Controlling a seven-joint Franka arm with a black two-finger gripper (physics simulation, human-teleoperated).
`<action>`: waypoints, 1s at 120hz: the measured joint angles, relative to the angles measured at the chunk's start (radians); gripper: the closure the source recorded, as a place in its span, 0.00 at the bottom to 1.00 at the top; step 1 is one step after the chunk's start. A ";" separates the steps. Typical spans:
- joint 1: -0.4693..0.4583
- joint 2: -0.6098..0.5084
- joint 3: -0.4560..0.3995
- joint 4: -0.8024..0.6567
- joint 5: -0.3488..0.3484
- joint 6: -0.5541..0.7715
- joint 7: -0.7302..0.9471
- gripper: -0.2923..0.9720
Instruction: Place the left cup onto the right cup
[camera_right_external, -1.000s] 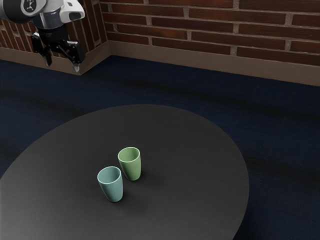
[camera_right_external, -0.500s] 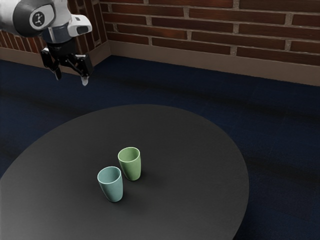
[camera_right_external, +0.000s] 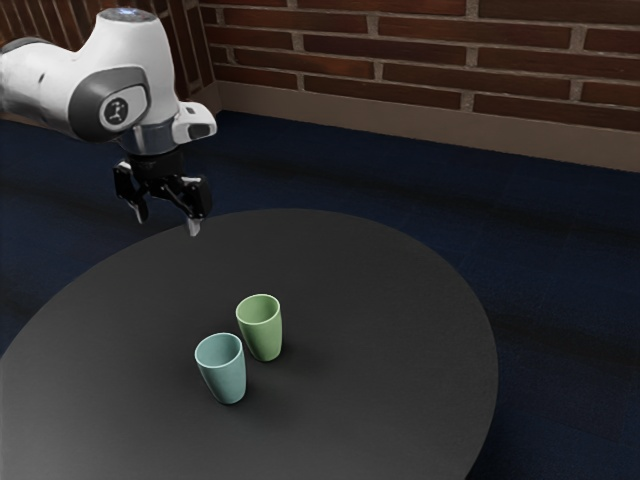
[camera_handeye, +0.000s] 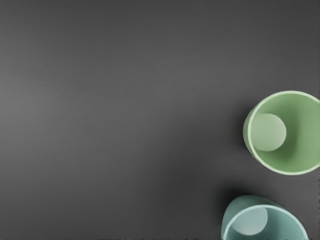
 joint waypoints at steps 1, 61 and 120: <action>-0.001 0.000 -0.002 -0.002 0.000 0.002 -0.002 0.23; -0.003 0.027 -0.113 -0.134 -0.066 0.120 -0.096 0.23; -0.003 0.107 -0.155 -0.129 -0.080 0.195 -0.182 0.23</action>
